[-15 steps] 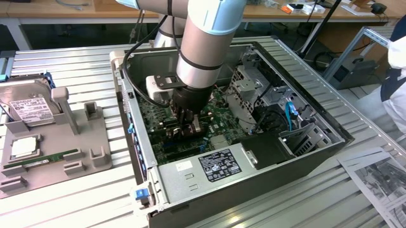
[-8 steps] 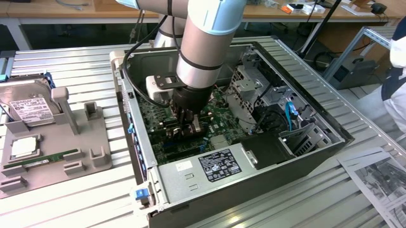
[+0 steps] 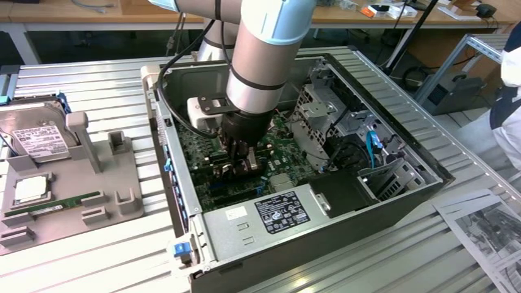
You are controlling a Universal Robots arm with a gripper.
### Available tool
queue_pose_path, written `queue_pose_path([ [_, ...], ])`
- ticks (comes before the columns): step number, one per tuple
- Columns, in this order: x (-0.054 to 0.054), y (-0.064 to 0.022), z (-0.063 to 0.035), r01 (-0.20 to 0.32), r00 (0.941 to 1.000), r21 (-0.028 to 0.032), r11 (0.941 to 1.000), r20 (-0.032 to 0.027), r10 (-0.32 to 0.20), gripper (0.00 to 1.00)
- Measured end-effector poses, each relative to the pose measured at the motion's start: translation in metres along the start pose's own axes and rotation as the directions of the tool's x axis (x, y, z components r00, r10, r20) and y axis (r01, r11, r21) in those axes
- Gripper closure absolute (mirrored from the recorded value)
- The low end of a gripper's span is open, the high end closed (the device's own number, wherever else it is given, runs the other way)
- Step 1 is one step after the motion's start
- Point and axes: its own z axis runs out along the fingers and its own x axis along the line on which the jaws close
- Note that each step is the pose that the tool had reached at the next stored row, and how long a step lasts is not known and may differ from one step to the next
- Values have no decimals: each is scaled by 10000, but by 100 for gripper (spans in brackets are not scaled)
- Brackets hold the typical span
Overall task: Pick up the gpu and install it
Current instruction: 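Insert the gpu into the slot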
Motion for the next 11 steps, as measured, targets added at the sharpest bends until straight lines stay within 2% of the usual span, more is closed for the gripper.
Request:
queue_pose_path([
  [7,0,0,0,0,10000,0,10000,0,0,73],
  [8,-3,0,9,-1,10000,10,10000,28,1,73],
  [9,-2,0,8,-1,10000,8,10000,15,1,73],
  [10,-1,-1,6,0,10000,8,10000,12,0,67],
  [11,0,0,0,1,10000,1,10000,1,-1,67],
])
